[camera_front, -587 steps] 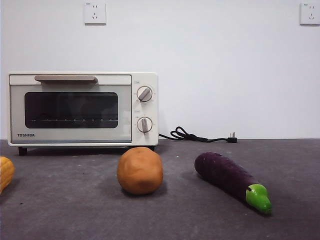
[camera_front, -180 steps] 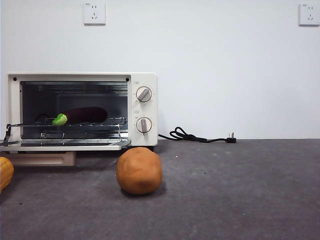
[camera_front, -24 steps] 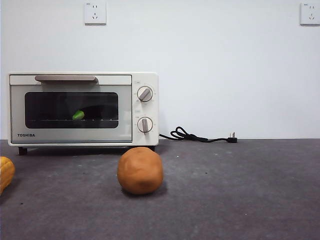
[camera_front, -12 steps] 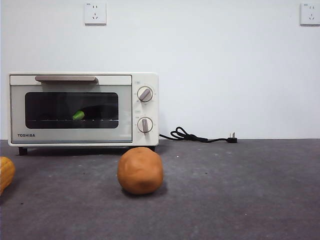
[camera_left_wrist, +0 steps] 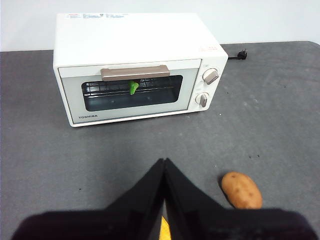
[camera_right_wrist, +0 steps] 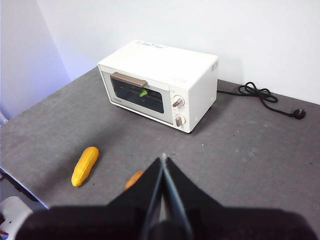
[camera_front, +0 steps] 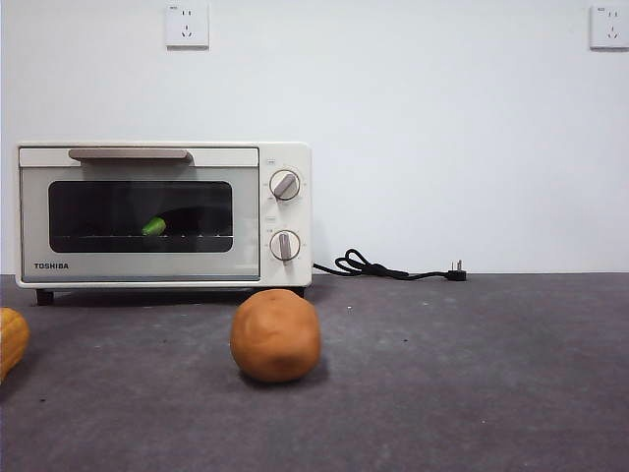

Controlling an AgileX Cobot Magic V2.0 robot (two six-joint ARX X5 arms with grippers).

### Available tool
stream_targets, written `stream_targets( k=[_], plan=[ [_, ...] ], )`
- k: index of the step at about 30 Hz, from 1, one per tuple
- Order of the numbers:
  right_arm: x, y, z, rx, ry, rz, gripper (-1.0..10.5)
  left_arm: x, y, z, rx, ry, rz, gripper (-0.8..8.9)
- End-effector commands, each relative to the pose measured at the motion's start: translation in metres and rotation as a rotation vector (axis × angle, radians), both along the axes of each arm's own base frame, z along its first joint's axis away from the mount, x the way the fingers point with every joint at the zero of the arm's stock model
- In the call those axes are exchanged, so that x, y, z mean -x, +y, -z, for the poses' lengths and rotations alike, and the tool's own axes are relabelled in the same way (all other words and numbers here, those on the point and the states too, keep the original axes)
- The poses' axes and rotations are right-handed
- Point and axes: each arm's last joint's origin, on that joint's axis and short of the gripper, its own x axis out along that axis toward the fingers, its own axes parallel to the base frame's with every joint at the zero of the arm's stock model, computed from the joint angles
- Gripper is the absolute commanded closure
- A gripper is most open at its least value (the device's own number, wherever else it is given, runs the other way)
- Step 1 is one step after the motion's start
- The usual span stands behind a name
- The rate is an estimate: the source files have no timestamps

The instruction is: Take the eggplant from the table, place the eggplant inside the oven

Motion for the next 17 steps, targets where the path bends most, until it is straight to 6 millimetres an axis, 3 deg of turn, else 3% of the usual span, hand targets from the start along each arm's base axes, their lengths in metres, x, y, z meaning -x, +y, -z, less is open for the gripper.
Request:
stream_targets(
  k=[1,17],
  plan=[
    [-0.0001,0.0,0.0032,0.015,0.024,0.007,9.5,-0.0005,0.0,0.0004,-0.008,-0.003,0.003,8.18],
    [-0.0003,-0.0002,0.0032,0.017,0.022,0.013,9.5,-0.0008,0.0,0.0006,-0.008,-0.001,0.004,8.18]
  ],
)
